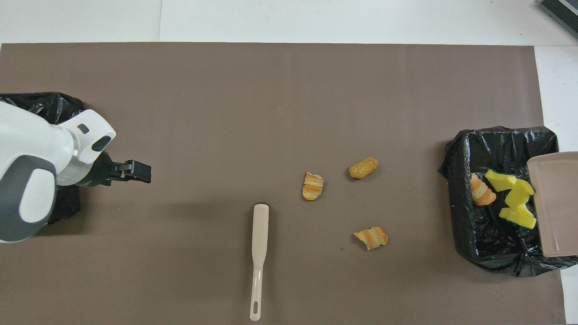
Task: Sweep and dump trash in bin
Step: 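Set the brush down with the left gripper and withdraw it, then carry the empty dustpan back to the mat center with the right gripper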
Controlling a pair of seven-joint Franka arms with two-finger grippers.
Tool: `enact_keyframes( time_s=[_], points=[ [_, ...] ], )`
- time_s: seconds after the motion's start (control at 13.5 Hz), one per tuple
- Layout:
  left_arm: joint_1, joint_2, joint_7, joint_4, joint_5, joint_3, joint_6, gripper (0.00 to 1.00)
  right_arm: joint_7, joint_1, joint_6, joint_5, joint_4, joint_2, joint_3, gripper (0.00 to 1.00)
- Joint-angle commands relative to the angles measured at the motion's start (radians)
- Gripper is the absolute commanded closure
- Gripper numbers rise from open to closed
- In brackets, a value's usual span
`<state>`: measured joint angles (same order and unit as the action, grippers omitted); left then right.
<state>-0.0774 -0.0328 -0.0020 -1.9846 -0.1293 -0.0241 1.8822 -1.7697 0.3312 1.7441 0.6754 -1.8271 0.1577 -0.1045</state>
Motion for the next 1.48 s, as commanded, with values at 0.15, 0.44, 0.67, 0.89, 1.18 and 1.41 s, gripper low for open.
enact_keyframes(
  time_s=[0.15,0.44,0.67,0.89,1.18,1.41],
  points=[
    [0.065,0.002,0.076,0.186,0.092,-0.014,-0.158,0.0,0.041,-0.001,-0.02,-0.003,0.029,0.003,-0.049,1.0],
    [0.065,-0.01,0.068,0.282,0.111,-0.014,-0.262,0.0,0.255,-0.001,-0.028,-0.207,0.025,0.005,-0.058,1.0],
    [0.065,-0.01,0.068,0.283,0.111,-0.014,-0.252,0.0,0.47,-0.02,-0.044,-0.309,0.009,0.006,-0.064,1.0],
    [0.064,-0.027,0.06,0.349,0.112,-0.016,-0.279,0.0,0.723,-0.092,-0.052,-0.375,0.0,-0.01,-0.066,1.0],
    [0.065,-0.053,0.057,0.363,0.109,-0.013,-0.31,0.0,1.118,-0.173,-0.043,-0.508,0.002,-0.059,-0.066,1.0],
    [0.065,-0.058,0.063,0.362,0.111,-0.01,-0.339,0.0,1.428,-0.285,-0.022,-0.574,0.005,-0.104,-0.066,1.0]
  ],
)
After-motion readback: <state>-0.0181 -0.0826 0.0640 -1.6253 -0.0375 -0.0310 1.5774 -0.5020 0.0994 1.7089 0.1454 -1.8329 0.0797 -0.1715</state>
